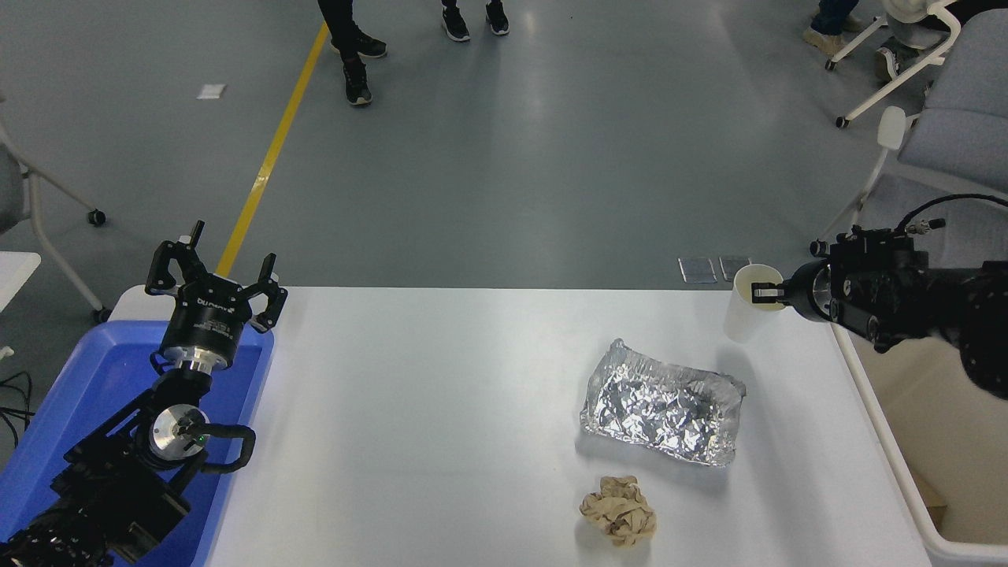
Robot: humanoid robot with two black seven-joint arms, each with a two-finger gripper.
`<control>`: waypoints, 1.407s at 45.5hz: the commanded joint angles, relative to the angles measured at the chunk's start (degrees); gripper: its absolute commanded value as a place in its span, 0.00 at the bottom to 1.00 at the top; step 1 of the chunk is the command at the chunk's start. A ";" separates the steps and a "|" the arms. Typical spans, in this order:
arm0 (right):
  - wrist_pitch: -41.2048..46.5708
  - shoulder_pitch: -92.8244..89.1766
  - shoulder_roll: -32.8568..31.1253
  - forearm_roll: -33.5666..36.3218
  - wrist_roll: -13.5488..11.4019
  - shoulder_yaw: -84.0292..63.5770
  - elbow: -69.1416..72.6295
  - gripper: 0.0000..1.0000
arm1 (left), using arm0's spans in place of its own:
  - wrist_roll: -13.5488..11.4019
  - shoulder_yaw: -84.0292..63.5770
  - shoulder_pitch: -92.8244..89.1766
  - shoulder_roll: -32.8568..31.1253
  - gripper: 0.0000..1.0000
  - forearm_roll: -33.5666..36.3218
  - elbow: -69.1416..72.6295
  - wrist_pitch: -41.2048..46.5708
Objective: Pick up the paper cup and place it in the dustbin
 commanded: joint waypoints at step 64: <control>12.89 23.24 -19.44 -4.25 -0.87 0.01 7.19 0.00 | -0.05 -0.01 0.06 -0.02 0.98 -0.01 0.03 0.00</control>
